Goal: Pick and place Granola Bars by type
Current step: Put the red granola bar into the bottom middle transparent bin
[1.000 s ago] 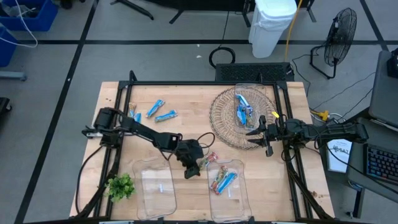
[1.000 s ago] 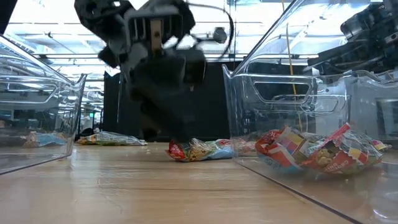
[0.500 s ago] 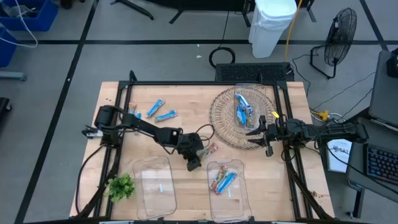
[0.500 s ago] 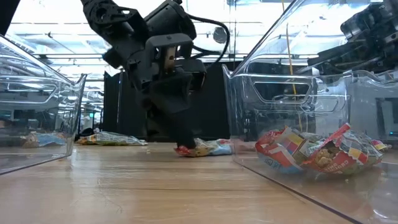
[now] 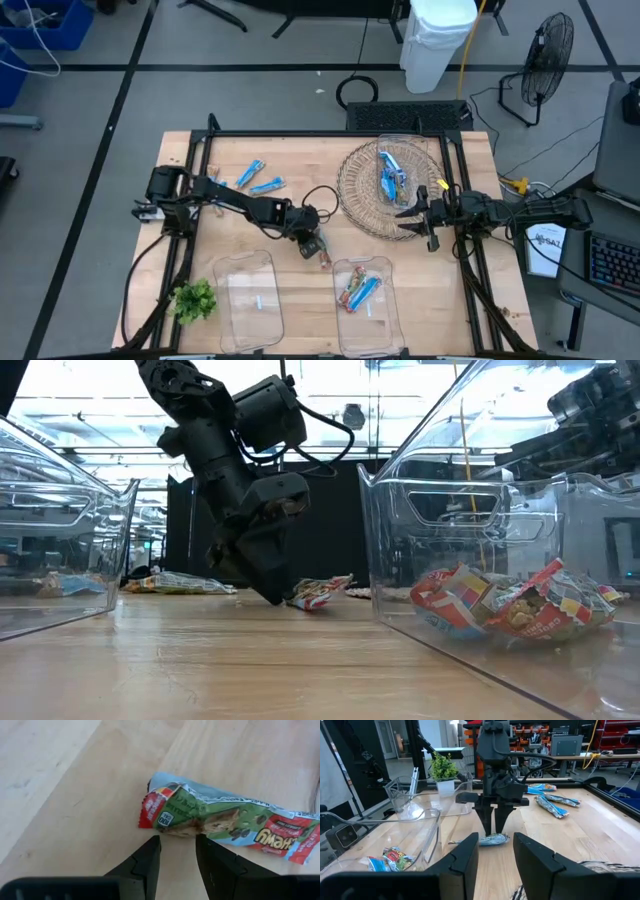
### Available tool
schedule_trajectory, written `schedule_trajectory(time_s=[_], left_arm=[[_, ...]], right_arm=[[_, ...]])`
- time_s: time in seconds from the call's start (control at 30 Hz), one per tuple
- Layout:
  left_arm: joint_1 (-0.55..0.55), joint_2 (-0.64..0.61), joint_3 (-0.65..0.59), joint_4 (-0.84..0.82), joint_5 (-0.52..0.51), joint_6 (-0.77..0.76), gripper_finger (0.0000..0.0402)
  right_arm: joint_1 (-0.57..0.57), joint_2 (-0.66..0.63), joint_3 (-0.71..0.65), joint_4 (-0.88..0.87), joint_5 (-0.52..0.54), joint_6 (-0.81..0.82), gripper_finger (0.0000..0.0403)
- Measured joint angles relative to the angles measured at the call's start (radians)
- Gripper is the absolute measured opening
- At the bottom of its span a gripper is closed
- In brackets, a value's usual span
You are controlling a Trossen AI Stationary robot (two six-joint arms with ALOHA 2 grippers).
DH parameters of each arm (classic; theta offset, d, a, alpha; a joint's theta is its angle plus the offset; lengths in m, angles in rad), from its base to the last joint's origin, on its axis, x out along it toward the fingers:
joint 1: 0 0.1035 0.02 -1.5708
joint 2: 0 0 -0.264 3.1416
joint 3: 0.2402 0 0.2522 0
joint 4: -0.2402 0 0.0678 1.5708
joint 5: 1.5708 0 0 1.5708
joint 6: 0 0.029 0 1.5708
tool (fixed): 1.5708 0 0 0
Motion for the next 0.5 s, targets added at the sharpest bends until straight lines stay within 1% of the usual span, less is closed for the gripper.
schedule_trajectory(time_s=[0.07,0.3,0.37,0.4,0.43,0.5], left_arm=[[0.001,-0.004,0.0,-0.007,-0.013,0.001,0.0133],[0.023,-0.025,-0.003,-0.128,-0.24,-0.024,0.0133],[0.033,-0.029,-0.005,-0.135,-0.286,-0.029,0.0133],[0.036,-0.037,-0.005,-0.137,-0.301,-0.03,0.0133],[0.04,-0.046,-0.005,-0.138,-0.29,-0.03,0.0133],[0.046,-0.06,-0.004,-0.098,-0.224,-0.026,0.0133]], right_arm=[[0.0,0.0,0.0,0.0,0.0,0.0,0.0114],[0.0,0.0,0.0,0.0,0.0,0.0,0.0114],[0.0,0.0,0.0,0.001,0.0,0.0,0.0114],[0.0,0.0,0.0,0.001,0.0,0.0,0.0114],[0.0,0.0,0.0,0.001,0.0,0.0,0.0114],[0.0,0.0,0.0,0.001,0.0,0.0,0.0114]])
